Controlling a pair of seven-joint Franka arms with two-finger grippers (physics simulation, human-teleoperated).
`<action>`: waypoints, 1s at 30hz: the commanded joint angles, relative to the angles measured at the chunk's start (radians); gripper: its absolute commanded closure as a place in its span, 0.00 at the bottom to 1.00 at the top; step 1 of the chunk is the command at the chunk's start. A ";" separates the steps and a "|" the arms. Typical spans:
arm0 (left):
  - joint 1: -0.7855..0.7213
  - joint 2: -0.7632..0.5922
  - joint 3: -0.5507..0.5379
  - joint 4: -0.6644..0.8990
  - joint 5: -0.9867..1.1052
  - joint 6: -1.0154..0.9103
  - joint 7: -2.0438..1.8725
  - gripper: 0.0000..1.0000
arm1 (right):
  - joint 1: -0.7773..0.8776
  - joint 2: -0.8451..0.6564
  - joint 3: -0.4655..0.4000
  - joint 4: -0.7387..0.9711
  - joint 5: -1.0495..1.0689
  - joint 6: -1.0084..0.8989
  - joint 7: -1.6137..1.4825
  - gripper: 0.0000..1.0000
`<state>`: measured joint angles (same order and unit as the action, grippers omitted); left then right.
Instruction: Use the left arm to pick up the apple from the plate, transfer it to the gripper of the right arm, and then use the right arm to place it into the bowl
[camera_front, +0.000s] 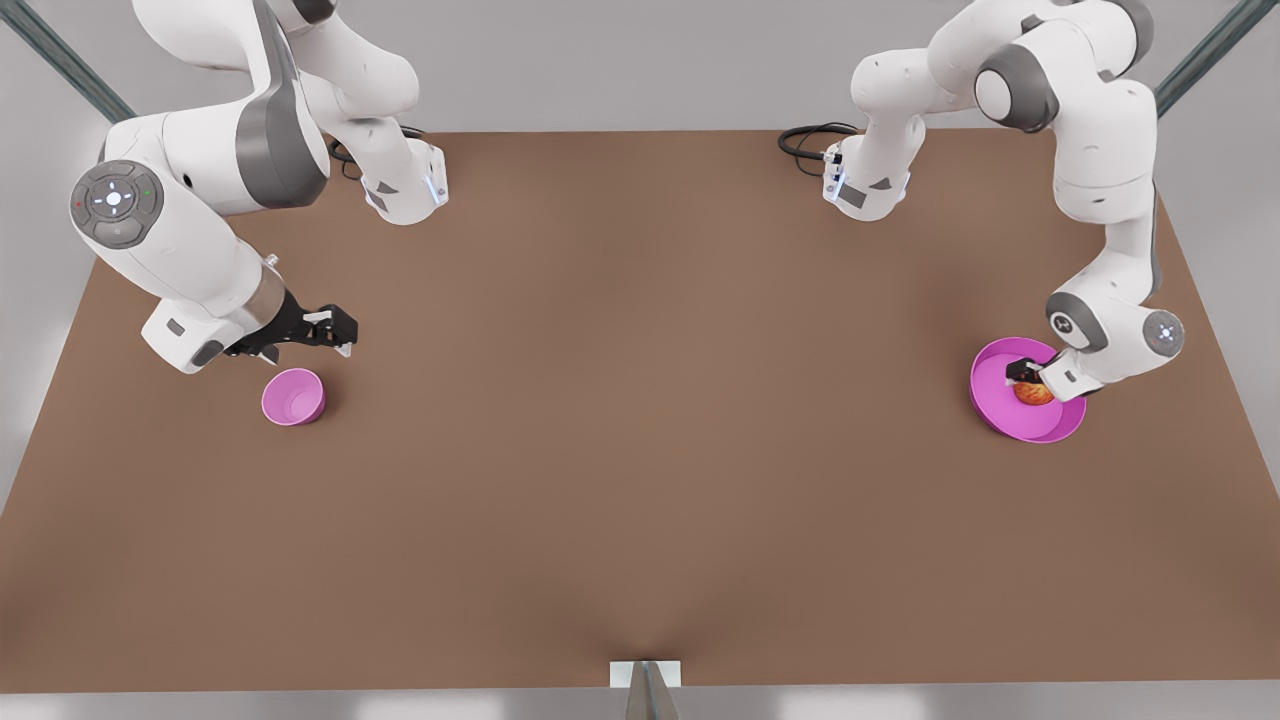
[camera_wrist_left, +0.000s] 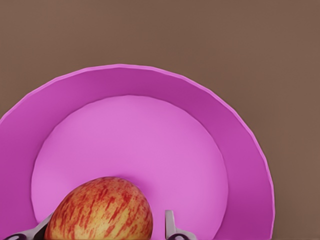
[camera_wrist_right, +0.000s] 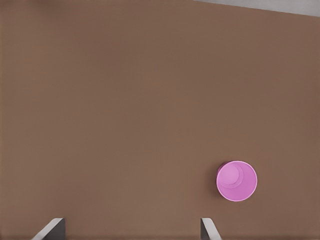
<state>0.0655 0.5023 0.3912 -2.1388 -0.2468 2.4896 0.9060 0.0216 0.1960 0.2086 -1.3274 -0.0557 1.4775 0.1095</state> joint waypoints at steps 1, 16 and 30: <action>0.000 0.001 0.000 0.000 0.000 0.012 0.087 0.06 | 0.000 -0.001 0.000 0.000 0.001 0.000 0.003 0.00; -0.007 -0.034 0.001 0.175 0.000 -0.253 0.070 0.29 | 0.001 -0.001 0.002 -0.001 0.001 0.000 0.002 0.00; -0.131 0.219 -0.609 0.780 -0.783 -0.345 -0.182 0.30 | -0.107 0.172 -0.005 -0.039 0.723 0.201 0.113 0.00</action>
<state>-0.0512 0.7160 -0.2003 -1.3697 -0.9453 2.0593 0.7822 -0.0695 0.3542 0.2039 -1.3650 0.4525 1.5837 0.1761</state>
